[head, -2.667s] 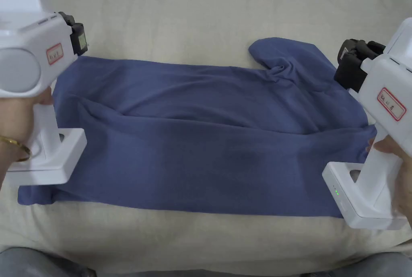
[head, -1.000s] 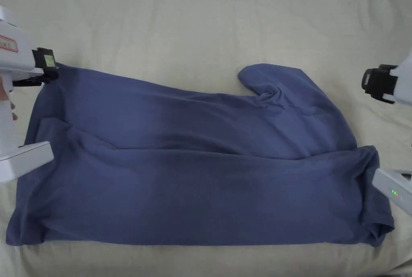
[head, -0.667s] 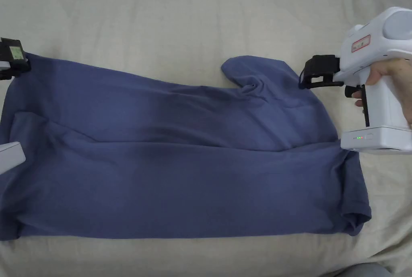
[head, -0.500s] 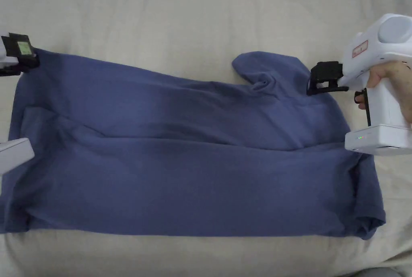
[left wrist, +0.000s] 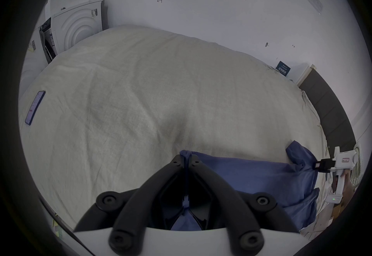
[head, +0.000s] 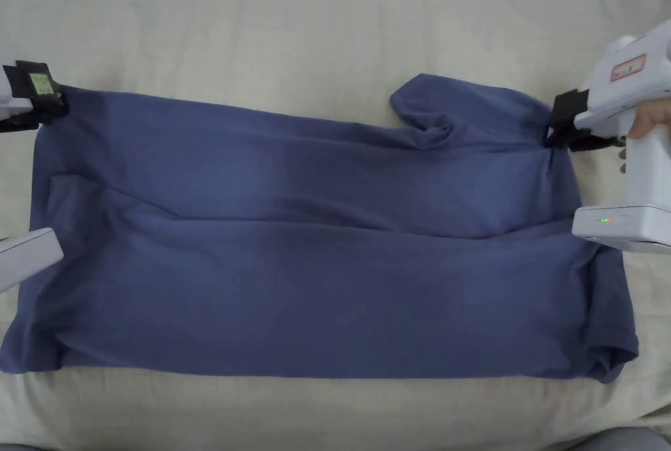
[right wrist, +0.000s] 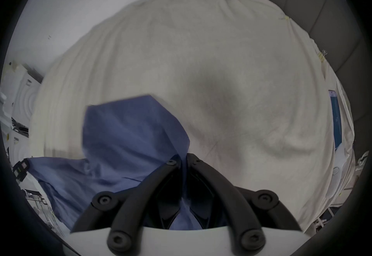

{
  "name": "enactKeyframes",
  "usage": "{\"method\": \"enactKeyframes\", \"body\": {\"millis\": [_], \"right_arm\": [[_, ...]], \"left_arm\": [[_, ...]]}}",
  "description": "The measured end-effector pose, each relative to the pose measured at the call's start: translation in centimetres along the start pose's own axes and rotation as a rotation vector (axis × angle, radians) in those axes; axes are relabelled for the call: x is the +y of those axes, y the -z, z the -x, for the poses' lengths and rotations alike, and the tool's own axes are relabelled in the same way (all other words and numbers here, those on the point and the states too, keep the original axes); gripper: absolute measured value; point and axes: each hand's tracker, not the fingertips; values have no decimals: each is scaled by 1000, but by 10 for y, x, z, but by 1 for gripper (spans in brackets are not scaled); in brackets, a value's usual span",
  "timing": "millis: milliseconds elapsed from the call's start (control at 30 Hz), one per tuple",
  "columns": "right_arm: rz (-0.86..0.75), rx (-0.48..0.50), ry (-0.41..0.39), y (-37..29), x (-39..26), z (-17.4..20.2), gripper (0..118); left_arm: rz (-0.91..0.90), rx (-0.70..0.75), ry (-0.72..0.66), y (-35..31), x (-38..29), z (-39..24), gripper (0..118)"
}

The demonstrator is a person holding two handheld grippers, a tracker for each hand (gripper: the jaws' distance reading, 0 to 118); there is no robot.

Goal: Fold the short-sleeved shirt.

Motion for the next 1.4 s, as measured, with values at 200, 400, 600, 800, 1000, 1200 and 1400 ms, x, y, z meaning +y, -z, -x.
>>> {"method": "enactKeyframes", "body": {"millis": [200,400,600,800,1000,1200,1400], "right_arm": [[-149,98,-34,-94,-29,-5,4],[-241,135,-20,-156,-79,-25,4],[-270,135,-9,-177,-145,-38,4],[-231,86,17,-165,-202,-51,4],[-146,-14,72,-117,-238,-53,4],[-131,-76,75,-96,-247,-47,4],[-167,-172,-29,-115,-242,-46,87]], "left_arm": [[-41,-23,-32,-36,-13,6,0],[-79,-49,-104,-66,-29,36,0],[-83,-56,-100,-84,-66,56,0],[-18,-31,-126,-80,-109,77,0],[97,48,-127,-30,-145,98,0],[68,63,-135,-32,-157,98,16],[-11,180,-78,-52,-151,99,112]]}}
